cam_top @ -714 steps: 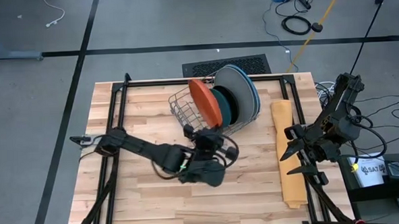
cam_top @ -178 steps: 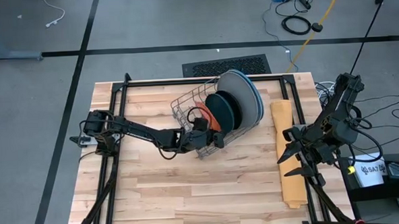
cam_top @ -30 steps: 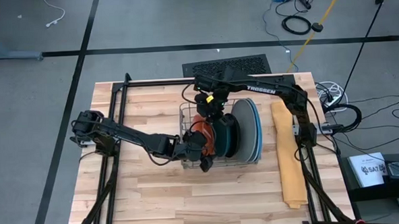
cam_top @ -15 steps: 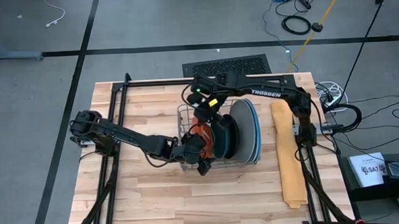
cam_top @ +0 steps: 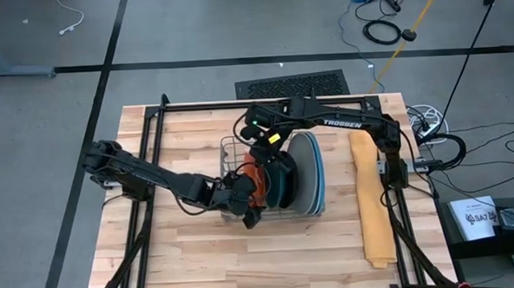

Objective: Sort dishes
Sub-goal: Put the orange plate into the dish rack, then return to Home Position

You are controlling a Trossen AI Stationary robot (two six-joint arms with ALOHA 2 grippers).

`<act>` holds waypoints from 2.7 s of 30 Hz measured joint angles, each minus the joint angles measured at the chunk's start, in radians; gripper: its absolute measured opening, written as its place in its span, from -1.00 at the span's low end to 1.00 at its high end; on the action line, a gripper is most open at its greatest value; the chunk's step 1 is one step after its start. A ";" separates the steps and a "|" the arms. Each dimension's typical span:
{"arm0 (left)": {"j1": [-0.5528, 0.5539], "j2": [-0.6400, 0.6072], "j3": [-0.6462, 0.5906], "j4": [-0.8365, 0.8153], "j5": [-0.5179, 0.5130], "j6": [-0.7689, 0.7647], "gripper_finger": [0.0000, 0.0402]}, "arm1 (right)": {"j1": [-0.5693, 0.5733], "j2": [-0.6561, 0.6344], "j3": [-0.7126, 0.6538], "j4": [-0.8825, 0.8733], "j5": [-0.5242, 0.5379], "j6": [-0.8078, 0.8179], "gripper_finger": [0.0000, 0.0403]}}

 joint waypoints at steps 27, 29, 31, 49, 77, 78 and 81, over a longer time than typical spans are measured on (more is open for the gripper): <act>-0.033 -0.163 0.000 -0.190 -0.012 -0.005 0.44 | 0.055 0.000 0.001 -0.097 -0.006 0.023 -1.00; -0.038 -0.183 0.000 -0.208 -0.010 -0.005 0.44 | 0.057 0.000 0.001 -0.100 -0.006 0.027 -1.00; -0.041 -0.204 0.000 -0.224 -0.009 -0.011 0.43 | 0.058 0.000 0.001 -0.102 -0.006 0.031 -1.00; -0.132 -0.498 0.000 -0.265 -0.417 0.106 0.17 | 0.093 -0.139 0.001 -0.063 0.000 0.125 -1.00; -0.261 -1.078 -0.652 0.431 -0.405 0.784 -1.00 | 0.473 -1.405 -1.392 0.910 0.642 0.648 -1.00; -0.260 -1.118 -0.692 0.444 -0.407 0.781 -1.00 | 0.487 -1.419 -1.424 0.914 0.681 0.656 -1.00; -0.253 -1.213 -0.806 0.510 -0.408 0.782 -1.00 | 0.518 -1.460 -1.514 0.956 0.734 0.692 -1.00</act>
